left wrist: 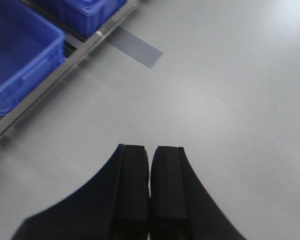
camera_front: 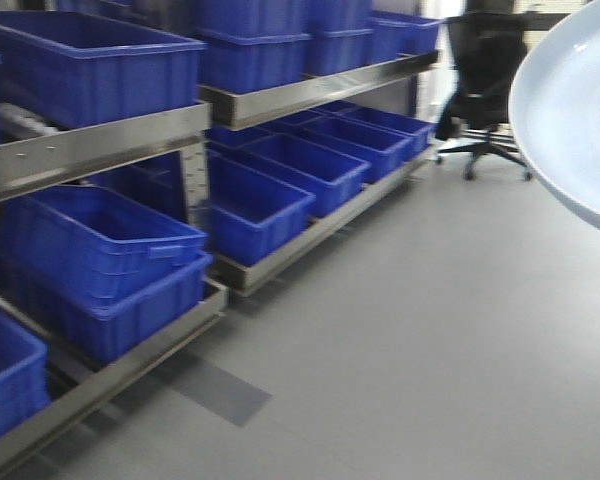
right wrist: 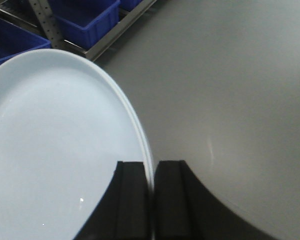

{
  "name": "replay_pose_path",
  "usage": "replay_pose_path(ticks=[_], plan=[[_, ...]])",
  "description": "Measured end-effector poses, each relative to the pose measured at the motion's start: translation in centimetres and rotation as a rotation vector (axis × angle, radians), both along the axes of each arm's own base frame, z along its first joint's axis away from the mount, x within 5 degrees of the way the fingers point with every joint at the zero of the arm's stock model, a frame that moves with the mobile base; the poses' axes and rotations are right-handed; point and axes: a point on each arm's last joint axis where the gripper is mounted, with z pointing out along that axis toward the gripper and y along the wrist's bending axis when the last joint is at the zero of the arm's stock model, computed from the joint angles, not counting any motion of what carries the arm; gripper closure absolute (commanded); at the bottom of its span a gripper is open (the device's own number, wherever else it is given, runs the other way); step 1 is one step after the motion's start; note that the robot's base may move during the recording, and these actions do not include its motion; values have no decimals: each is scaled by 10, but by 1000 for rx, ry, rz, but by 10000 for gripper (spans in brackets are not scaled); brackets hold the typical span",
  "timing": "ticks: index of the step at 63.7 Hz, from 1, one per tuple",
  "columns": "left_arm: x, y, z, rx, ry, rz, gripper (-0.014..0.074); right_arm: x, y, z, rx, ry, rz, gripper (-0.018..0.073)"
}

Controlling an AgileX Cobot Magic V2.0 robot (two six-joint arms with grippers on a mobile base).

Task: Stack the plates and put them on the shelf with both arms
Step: 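Drive the base up to the rack of blue bins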

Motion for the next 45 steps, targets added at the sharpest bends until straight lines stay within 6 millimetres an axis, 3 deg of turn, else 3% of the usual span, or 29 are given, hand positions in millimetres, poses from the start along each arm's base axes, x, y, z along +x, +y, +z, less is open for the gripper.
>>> replay_pose_path(ticks=[45], plan=[[0,0,0,0,0,0,508,0,0,0,0,0,0,510]])
